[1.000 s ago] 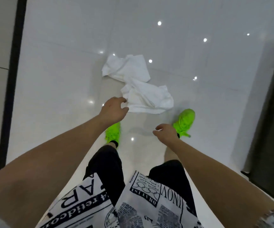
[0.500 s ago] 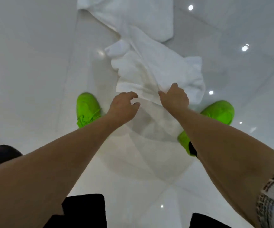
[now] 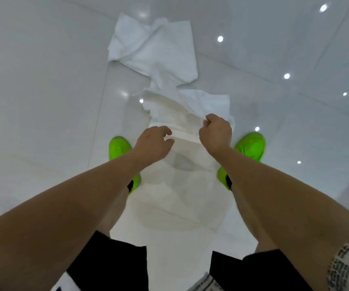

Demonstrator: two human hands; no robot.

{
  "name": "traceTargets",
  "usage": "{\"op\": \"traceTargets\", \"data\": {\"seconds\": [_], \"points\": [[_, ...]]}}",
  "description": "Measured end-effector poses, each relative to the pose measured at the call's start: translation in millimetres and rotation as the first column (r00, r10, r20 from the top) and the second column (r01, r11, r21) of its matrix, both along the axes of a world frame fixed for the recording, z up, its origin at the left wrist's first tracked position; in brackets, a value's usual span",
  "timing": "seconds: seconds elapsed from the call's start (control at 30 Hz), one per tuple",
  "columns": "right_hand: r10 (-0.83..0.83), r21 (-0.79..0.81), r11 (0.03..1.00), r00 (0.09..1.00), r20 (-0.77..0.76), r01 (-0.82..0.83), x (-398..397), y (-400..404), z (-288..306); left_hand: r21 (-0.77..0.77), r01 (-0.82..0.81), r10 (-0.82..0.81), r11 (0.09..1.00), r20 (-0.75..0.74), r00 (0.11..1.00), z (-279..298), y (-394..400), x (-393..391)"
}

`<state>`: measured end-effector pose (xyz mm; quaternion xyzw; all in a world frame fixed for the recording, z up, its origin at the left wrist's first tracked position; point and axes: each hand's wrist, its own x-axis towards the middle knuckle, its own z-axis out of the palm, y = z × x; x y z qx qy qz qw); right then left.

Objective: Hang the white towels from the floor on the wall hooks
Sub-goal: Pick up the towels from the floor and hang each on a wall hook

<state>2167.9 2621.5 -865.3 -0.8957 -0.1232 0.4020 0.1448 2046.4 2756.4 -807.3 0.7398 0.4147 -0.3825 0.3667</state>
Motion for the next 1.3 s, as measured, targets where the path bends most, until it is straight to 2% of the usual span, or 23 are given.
{"op": "traceTargets", "data": {"seconds": [0.13,0.23,0.3,0.47,0.57,0.73,0.87,1.0,1.13,1.3], "points": [[-0.019,0.136,0.991,0.998,0.053,0.012,23,32,117,-0.012,-0.04,0.041,0.999,0.104,0.994,105,25,22],[-0.022,0.198,0.98,0.996,0.092,0.004,36,59,204,0.061,0.008,-0.022,0.998,0.232,0.972,181,58,39],[-0.104,0.276,0.958,0.99,0.093,0.075,43,80,263,0.121,0.058,-0.095,0.991,0.328,0.94,230,82,49],[-0.279,0.423,0.879,0.957,0.083,0.219,40,108,402,0.224,0.213,-0.302,0.951,0.517,0.801,338,118,71],[-0.376,0.463,0.833,0.924,0.07,0.304,27,107,477,0.238,0.257,-0.35,0.937,0.616,0.706,397,122,80],[-0.487,0.511,0.774,0.867,0.104,0.373,12,70,582,0.335,0.36,-0.49,0.871,0.656,0.574,492,106,94],[-0.611,0.582,0.677,0.784,0.105,0.45,4,12,652,0.38,0.423,-0.555,0.823,0.697,0.453,567,61,100],[-0.762,0.688,0.483,0.647,0.026,0.542,-18,-72,703,0.353,0.481,-0.545,0.802,0.763,0.348,637,-17,95],[-0.883,0.748,0.257,0.464,-0.076,0.612,-59,-183,738,0.286,0.568,-0.508,0.771,0.815,0.28,685,-133,75],[-0.959,0.777,0.126,0.277,-0.065,0.617,-128,-335,762,0.276,0.697,-0.533,0.661,0.827,0.178,711,-295,36]]}}
